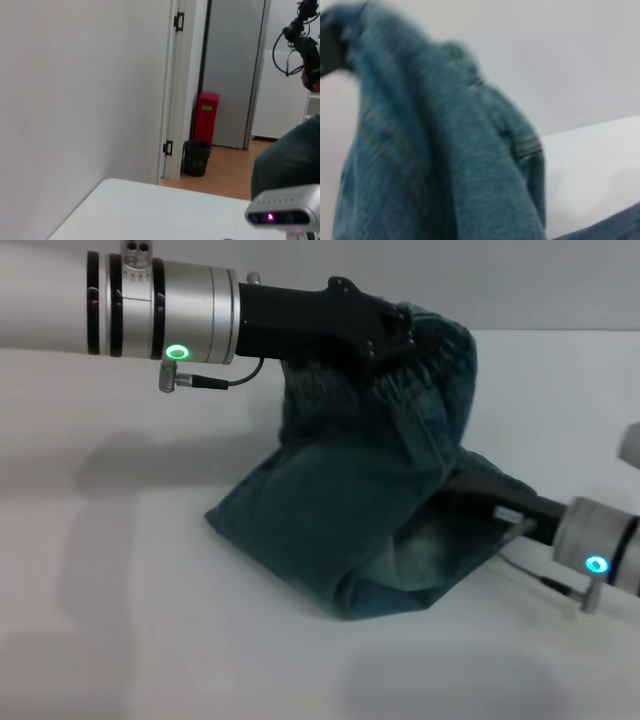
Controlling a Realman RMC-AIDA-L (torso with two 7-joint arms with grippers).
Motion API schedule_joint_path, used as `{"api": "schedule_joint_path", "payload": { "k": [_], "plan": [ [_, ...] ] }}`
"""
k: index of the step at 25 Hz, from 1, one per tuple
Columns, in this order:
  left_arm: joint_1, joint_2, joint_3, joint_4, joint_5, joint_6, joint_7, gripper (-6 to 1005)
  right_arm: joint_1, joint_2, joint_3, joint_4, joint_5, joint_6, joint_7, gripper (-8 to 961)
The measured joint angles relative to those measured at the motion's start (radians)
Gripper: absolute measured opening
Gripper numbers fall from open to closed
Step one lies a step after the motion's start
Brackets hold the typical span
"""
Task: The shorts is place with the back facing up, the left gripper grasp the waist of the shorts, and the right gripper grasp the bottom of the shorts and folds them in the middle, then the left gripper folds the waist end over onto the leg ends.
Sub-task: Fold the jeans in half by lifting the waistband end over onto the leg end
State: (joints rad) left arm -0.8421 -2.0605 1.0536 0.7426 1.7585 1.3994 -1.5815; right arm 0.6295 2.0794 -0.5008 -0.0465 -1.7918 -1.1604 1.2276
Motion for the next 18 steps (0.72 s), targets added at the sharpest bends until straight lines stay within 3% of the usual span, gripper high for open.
{"api": "schedule_joint_path", "payload": {
  "k": [7, 9, 18],
  "plan": [
    [-0.002, -0.001, 0.035, -0.002, 0.006, -0.014, 0.0, 44, -0.073, -0.003, 0.063, -0.071, 0.071, 0.001, -0.003, 566],
    [-0.005, -0.001, 0.084, -0.005, 0.007, -0.044, -0.003, 44, -0.082, -0.006, 0.061, -0.078, 0.083, -0.001, -0.002, 567],
    [-0.008, 0.0, 0.091, -0.002, 0.007, -0.069, -0.01, 43, -0.086, -0.007, -0.056, -0.068, 0.067, -0.008, -0.001, 567]
  ]
}}
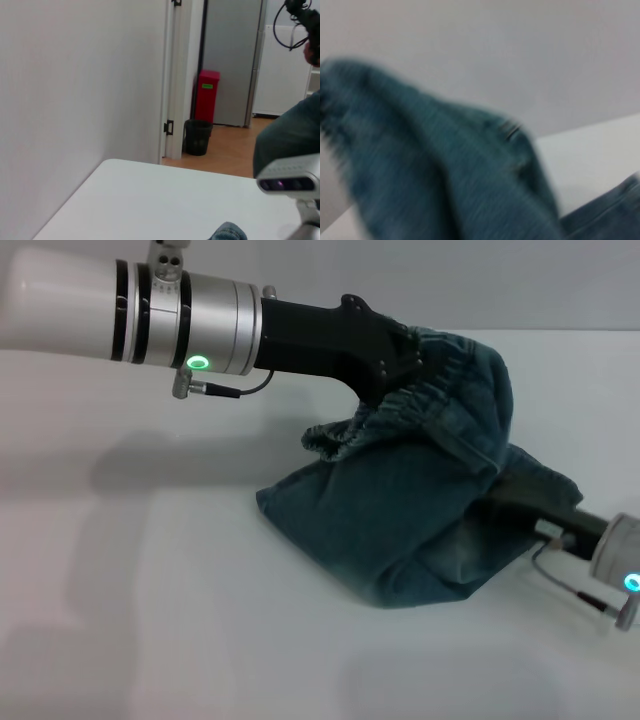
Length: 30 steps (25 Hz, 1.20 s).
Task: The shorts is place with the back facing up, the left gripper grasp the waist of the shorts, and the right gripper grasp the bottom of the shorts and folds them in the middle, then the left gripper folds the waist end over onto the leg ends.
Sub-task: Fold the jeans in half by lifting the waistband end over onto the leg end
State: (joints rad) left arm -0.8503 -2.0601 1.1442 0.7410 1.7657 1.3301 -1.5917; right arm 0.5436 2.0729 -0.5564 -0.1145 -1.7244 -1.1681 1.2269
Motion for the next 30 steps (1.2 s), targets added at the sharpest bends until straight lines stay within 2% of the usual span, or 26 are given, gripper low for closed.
{"api": "schedule_joint_path", "payload": {
  "k": [6, 14, 19, 24, 26, 30],
  "plan": [
    [0.0, 0.001, -0.001, 0.001, 0.0, -0.014, -0.001, 44, 0.007, 0.002, -0.15, -0.01, 0.0, -0.125, -0.016, 567],
    [0.009, 0.003, -0.011, 0.006, 0.0, -0.016, -0.005, 43, -0.158, -0.005, -0.146, -0.179, 0.007, -0.388, -0.04, 567],
    [0.011, 0.003, -0.012, 0.012, 0.0, -0.016, -0.005, 60, -0.257, -0.009, -0.113, -0.282, 0.008, -0.453, -0.028, 567],
    [0.011, 0.003, -0.009, 0.014, 0.0, -0.015, -0.005, 89, -0.285, -0.026, -0.057, -0.291, -0.007, -0.453, -0.004, 567],
    [0.012, 0.003, -0.006, 0.014, 0.0, -0.015, -0.005, 100, -0.291, -0.024, -0.037, -0.291, -0.006, -0.449, -0.006, 567],
    [0.008, 0.002, 0.006, 0.017, 0.0, -0.007, -0.005, 123, -0.312, -0.013, 0.077, -0.288, -0.001, -0.424, -0.032, 566]
  ]
}}
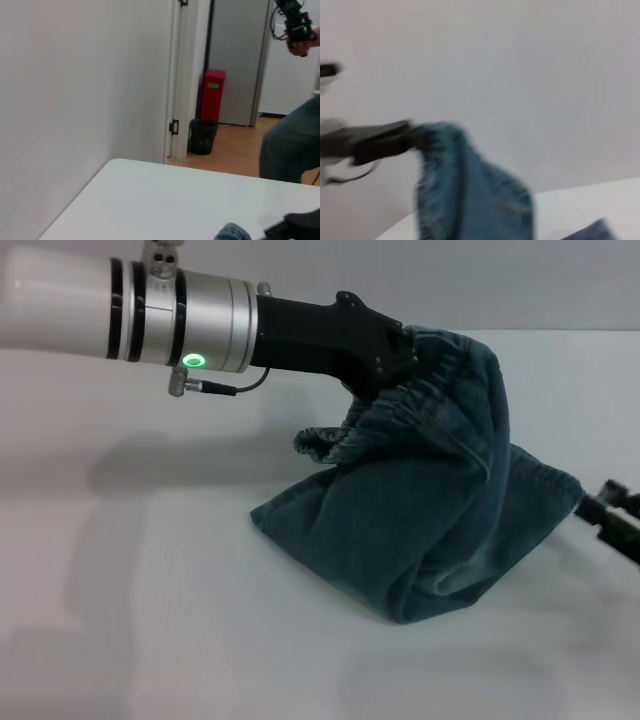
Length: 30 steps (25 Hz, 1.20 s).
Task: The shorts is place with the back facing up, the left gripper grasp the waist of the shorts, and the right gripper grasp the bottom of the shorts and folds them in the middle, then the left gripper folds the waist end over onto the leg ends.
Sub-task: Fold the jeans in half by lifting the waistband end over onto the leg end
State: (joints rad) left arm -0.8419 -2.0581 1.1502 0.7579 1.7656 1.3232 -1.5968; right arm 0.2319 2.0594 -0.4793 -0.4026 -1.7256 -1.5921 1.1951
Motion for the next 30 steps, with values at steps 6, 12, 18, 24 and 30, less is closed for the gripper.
{"api": "schedule_joint_path", "payload": {
  "k": [6, 12, 18, 24, 30],
  "plan": [
    [-0.024, -0.008, 0.048, 0.024, 0.0, -0.018, -0.021, 157, -0.003, 0.005, 0.06, 0.014, 0.0, 0.071, -0.003, 566],
    [-0.055, -0.013, 0.145, 0.033, 0.0, -0.096, -0.055, 191, 0.014, 0.01, 0.063, 0.055, 0.0, 0.135, -0.036, 566],
    [-0.058, -0.016, 0.235, 0.069, -0.001, -0.153, -0.071, 292, 0.031, 0.011, 0.07, 0.095, 0.002, 0.183, -0.075, 566],
    [-0.053, -0.016, 0.24, 0.102, -0.009, -0.171, -0.076, 474, 0.041, 0.011, 0.075, 0.113, 0.002, 0.222, -0.097, 567],
    [-0.048, -0.015, 0.254, 0.139, -0.025, -0.179, -0.072, 601, 0.05, 0.011, 0.076, 0.13, 0.002, 0.239, -0.11, 567]
  ]
}}
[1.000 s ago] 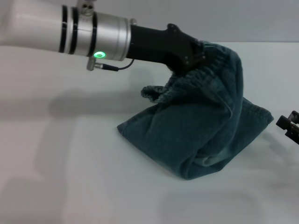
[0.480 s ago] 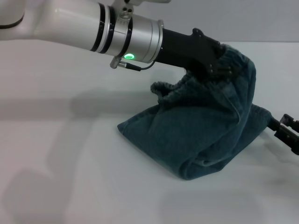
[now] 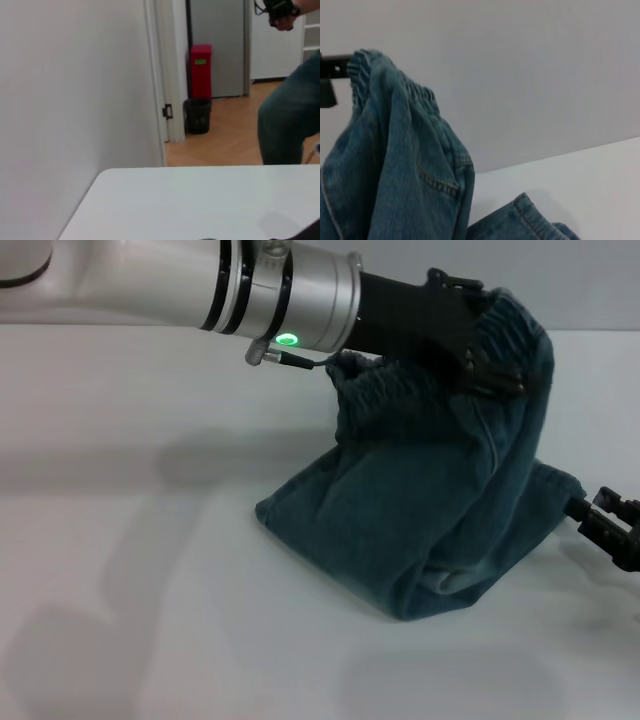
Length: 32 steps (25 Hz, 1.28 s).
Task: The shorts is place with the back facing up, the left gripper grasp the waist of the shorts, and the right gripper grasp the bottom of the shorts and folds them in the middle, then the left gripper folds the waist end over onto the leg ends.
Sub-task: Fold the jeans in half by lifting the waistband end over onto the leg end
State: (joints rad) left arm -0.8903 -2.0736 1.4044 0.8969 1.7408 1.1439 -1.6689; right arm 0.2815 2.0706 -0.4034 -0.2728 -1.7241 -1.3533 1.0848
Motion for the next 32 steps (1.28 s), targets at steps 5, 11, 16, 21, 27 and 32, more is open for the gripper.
{"api": "schedule_joint_path", "payload": {
  "k": [5, 11, 16, 21, 27, 32],
  "plan": [
    [0.012, 0.001, 0.065, 0.055, 0.01, 0.031, 0.006, 752, 0.001, 0.0, 0.0, 0.0, 0.0, 0.007, 0.0, 566],
    [0.037, 0.001, 0.133, 0.09, 0.014, 0.012, 0.01, 823, -0.004, 0.004, 0.022, 0.005, 0.075, -0.018, 0.0, 566],
    [0.042, 0.001, 0.137, 0.091, 0.014, 0.005, 0.01, 822, 0.016, 0.004, 0.023, 0.029, 0.16, -0.035, -0.019, 567],
    [0.048, 0.001, 0.141, 0.091, 0.014, -0.004, 0.009, 821, 0.034, 0.001, 0.011, 0.039, 0.165, -0.141, -0.022, 567],
    [0.059, 0.004, 0.14, 0.091, 0.015, -0.04, 0.01, 820, 0.036, 0.002, -0.082, 0.044, 0.132, -0.197, -0.02, 567],
    [0.06, 0.004, 0.141, 0.091, 0.015, -0.059, 0.01, 819, 0.037, 0.003, -0.133, 0.059, 0.129, -0.2, -0.02, 566]
  ]
}}
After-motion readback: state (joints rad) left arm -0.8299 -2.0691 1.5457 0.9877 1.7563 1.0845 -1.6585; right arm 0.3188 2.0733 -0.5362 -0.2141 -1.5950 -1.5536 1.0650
